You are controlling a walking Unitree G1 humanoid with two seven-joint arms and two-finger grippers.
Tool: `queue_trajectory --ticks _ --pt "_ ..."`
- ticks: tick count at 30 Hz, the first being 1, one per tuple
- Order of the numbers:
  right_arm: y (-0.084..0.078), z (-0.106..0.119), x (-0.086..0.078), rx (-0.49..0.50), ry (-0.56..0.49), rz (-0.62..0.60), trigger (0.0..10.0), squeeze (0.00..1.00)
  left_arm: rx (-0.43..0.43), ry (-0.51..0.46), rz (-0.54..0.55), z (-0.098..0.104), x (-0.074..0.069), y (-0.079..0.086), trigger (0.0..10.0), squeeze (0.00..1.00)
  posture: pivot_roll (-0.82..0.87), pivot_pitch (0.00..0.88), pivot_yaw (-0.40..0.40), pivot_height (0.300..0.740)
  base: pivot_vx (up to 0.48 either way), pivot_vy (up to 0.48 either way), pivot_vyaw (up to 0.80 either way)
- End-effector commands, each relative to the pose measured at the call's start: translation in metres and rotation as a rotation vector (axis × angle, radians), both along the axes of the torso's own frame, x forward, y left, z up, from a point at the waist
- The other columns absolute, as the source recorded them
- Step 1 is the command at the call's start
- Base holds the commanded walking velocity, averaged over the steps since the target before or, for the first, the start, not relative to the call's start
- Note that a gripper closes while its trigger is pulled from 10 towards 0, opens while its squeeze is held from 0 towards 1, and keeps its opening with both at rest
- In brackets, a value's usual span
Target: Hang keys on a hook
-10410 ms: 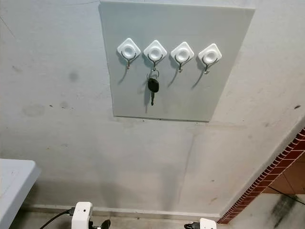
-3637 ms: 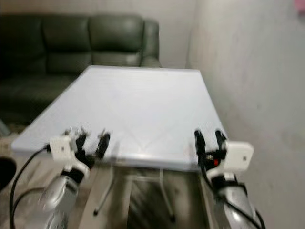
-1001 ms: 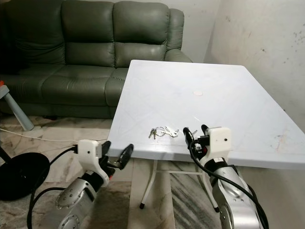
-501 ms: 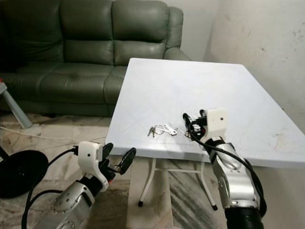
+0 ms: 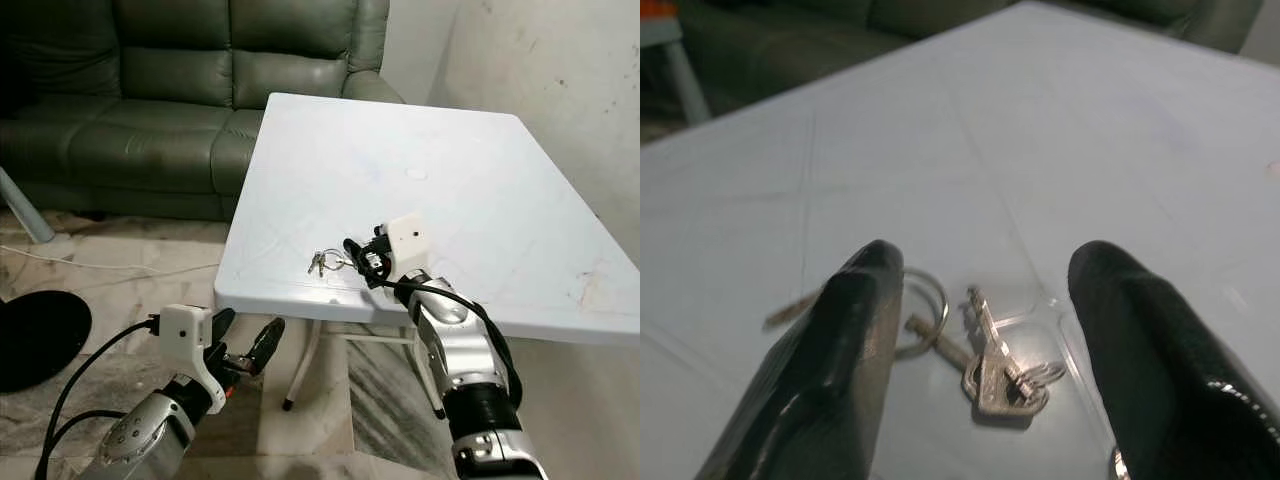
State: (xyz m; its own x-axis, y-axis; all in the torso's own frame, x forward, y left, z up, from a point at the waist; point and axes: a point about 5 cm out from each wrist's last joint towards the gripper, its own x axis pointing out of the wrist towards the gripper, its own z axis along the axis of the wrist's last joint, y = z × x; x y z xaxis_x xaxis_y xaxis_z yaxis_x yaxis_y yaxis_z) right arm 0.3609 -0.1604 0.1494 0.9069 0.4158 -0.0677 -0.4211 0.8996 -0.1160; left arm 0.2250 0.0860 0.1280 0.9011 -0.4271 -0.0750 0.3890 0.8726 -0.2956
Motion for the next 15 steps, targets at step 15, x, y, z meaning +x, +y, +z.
queue_trajectory --ticks 15 --pt "-0.049 -0.002 0.01 -0.079 0.002 -0.066 10.0 0.0 -0.011 0.044 0.016 0.0 -0.015 -0.001 10.0 0.0 0.12 0.184 -0.098 0.74 0.0 0.0 0.0"
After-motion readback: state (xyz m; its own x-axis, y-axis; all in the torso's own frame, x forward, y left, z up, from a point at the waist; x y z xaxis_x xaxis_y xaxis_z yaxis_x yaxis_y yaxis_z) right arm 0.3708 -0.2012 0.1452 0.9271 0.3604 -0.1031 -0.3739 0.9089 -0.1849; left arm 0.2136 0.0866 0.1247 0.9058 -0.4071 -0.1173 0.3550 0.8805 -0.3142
